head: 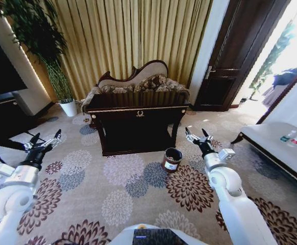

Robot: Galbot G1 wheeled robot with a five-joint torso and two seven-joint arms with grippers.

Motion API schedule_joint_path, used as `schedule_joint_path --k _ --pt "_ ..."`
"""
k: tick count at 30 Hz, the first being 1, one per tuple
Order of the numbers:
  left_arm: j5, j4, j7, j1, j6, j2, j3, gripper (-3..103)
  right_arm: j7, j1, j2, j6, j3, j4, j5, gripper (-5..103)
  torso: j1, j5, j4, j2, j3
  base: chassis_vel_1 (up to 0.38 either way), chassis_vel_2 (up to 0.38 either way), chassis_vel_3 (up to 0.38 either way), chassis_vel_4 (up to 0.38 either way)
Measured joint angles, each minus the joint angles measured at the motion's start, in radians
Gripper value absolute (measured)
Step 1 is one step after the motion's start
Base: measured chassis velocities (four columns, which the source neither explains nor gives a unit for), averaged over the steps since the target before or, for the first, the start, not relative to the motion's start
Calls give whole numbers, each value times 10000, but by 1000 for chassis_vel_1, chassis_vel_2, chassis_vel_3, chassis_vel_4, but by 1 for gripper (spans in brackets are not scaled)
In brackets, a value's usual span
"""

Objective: Move to the front of the table and place the trash on the table into the trash bin.

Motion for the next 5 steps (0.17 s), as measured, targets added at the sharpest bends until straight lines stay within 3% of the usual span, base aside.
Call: schedule_joint_path --k 5 --pt "18 -41 0 -15 -1 -4 16 100 -19 -46 3 -16 76 51 -61 100 0 1 -1 0 0 0 0 0 0"
